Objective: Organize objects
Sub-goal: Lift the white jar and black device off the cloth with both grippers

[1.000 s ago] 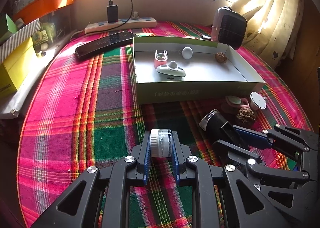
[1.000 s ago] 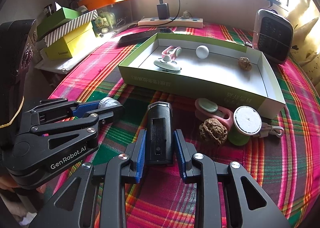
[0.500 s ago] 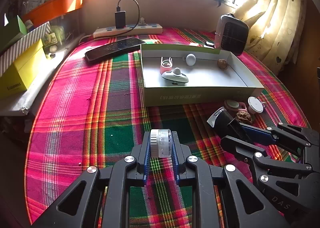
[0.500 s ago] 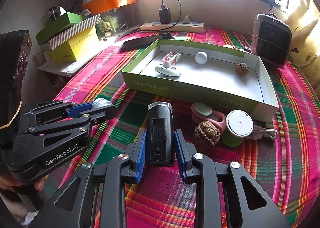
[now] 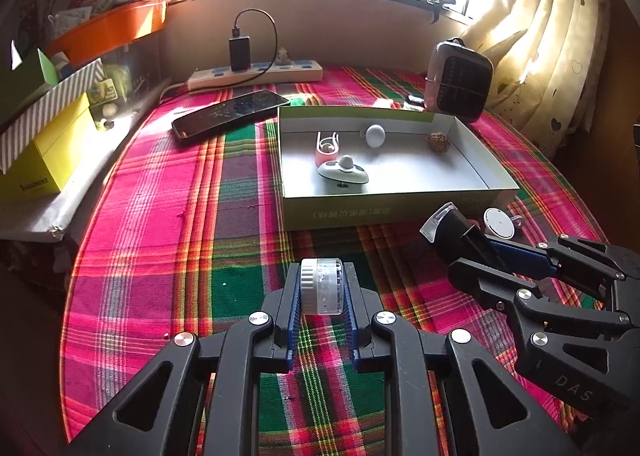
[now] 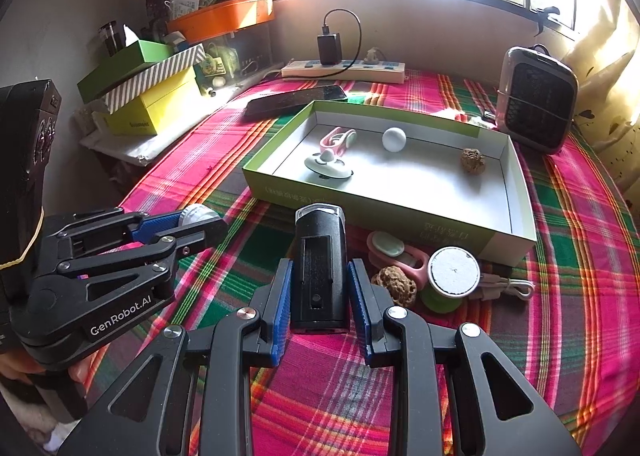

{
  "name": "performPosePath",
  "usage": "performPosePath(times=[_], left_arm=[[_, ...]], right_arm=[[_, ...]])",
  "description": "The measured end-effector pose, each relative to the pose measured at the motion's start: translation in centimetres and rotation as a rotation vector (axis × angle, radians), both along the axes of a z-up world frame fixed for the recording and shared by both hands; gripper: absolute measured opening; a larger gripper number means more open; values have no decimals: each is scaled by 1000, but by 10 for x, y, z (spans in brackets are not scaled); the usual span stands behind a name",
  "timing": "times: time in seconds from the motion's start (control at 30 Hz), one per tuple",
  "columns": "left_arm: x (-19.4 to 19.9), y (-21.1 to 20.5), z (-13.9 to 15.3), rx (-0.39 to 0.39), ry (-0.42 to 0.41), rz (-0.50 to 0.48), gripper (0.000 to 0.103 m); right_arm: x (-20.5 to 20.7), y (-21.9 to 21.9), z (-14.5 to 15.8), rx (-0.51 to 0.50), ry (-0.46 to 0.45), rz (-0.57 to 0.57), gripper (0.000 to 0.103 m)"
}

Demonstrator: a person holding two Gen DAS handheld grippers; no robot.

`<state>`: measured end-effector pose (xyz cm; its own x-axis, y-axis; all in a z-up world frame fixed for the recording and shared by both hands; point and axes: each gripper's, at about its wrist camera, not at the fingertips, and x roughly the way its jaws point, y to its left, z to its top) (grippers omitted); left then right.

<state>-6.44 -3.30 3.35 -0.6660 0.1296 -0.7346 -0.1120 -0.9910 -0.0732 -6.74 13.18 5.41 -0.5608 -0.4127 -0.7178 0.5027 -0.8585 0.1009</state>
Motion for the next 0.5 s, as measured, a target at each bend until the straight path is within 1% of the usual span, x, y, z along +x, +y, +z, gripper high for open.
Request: performPosePath(times=[0.5], left_arm=[[-7,16,14,1,17,-27,17]], right_arm=[[-6,11,10,2,19,-20,29]])
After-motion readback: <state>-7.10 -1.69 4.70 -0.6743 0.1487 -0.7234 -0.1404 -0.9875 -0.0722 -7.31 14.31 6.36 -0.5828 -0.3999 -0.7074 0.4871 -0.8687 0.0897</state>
